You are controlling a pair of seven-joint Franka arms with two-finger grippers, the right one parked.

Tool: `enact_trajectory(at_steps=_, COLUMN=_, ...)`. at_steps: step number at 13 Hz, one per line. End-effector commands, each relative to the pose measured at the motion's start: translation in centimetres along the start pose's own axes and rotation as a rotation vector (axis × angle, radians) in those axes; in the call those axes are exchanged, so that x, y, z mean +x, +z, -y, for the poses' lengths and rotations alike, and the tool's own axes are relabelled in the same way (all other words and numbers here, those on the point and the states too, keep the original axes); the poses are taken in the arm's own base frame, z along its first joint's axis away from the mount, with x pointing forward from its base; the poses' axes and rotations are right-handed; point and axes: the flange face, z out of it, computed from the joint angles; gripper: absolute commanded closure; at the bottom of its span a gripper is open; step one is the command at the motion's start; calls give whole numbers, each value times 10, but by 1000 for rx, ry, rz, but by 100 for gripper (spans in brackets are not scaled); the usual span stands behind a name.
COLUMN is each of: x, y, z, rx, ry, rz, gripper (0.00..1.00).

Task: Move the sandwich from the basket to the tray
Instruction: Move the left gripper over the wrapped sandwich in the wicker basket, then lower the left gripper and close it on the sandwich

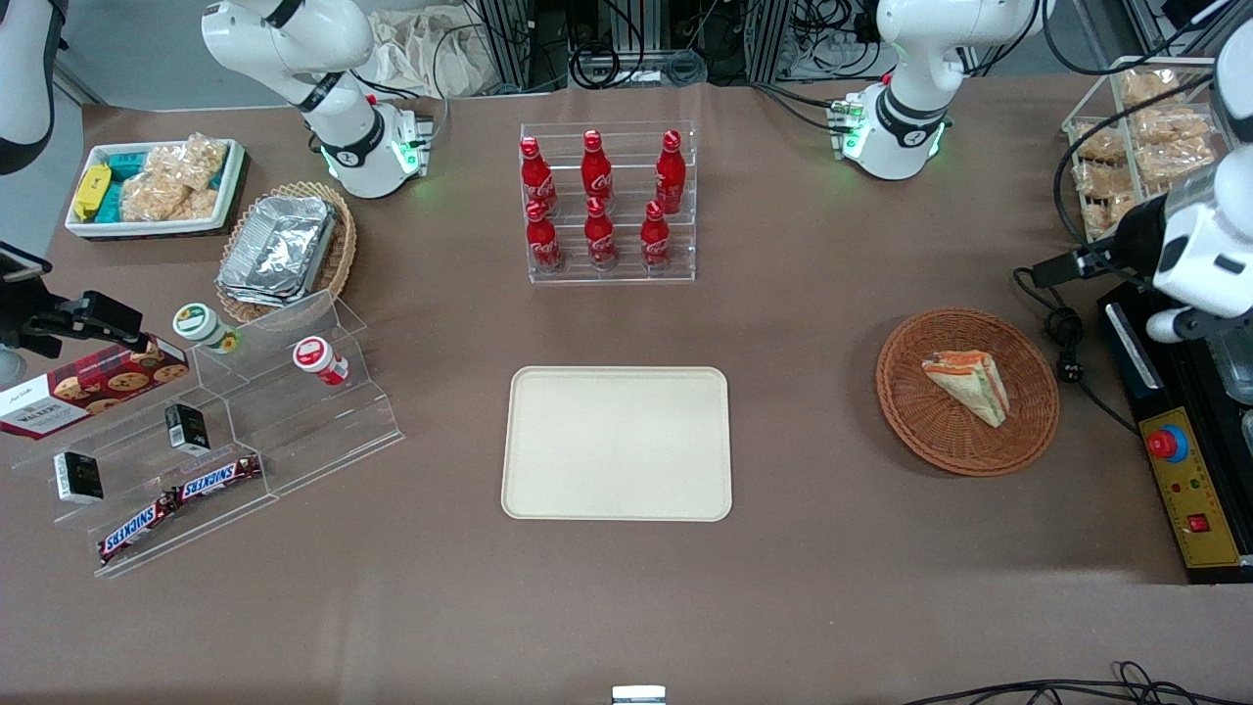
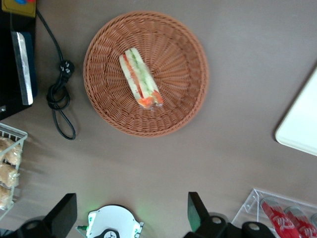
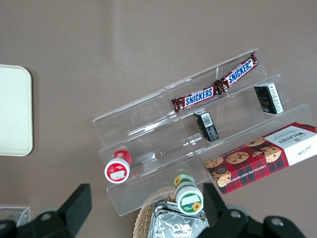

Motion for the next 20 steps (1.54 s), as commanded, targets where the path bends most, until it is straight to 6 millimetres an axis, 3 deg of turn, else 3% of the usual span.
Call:
enact_trajectory(at_steps=1, x=14, y=64, z=18, rx=-26, ry=-73, rz=-17, gripper=0)
enact_trajectory(at_steps=3, x=31, y=132, z=24, rx=-35, ry=-154, rz=-48, gripper=0)
enact_trajectory(at_steps=6, x=53, y=202, z=25, rx=-51, ry=-263, rz=-75, gripper=0)
enact_trajectory(at_steps=12, x=76, y=274, z=7, rx=-61, ry=-478, rz=-76, gripper=1)
enact_trajectory(at_steps=13, x=77, y=282, z=3, rx=-55, ry=-475, rz=-71, gripper=17)
enact_trajectory(at_steps=15, x=77, y=294, z=1, rx=-40, ry=-459, rz=-59, gripper=91)
enact_trajectory(at_steps=16, x=78, y=301, z=1, rx=-28, ry=-440, rz=-52, gripper=100)
enact_trajectory(at_steps=18, x=79, y=301, z=1, rx=-25, ry=-412, rz=-53, gripper=100)
enact_trajectory(at_steps=20, x=75, y=269, z=1, rx=-35, ry=-391, rz=-74, gripper=100)
